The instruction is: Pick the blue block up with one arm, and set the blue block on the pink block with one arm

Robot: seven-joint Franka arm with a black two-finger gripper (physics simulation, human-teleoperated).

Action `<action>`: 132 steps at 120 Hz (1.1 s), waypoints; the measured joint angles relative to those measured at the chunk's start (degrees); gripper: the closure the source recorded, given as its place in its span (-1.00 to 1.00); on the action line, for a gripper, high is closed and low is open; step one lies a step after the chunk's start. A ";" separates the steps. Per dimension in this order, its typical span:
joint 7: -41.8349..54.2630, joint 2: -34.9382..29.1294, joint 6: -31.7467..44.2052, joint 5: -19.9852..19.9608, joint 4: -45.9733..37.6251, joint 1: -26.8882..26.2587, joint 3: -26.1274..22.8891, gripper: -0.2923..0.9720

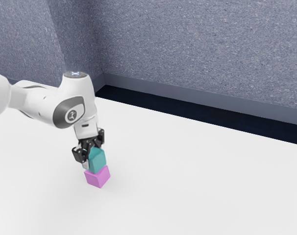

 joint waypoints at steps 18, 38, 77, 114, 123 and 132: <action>0.92 -0.48 0.21 -0.59 -0.50 0.11 0.00 -0.05; 1.69 -1.87 0.30 -0.95 -2.32 0.08 0.00 -0.05; 2.71 -1.96 0.40 -5.39 -2.33 0.61 0.08 -0.05; 3.63 -0.41 0.39 -5.44 -0.32 2.33 0.17 -0.05; 3.90 0.10 0.40 -5.50 -0.25 2.25 0.18 -0.05; 4.15 0.21 0.41 -5.42 -0.25 2.05 0.20 -0.05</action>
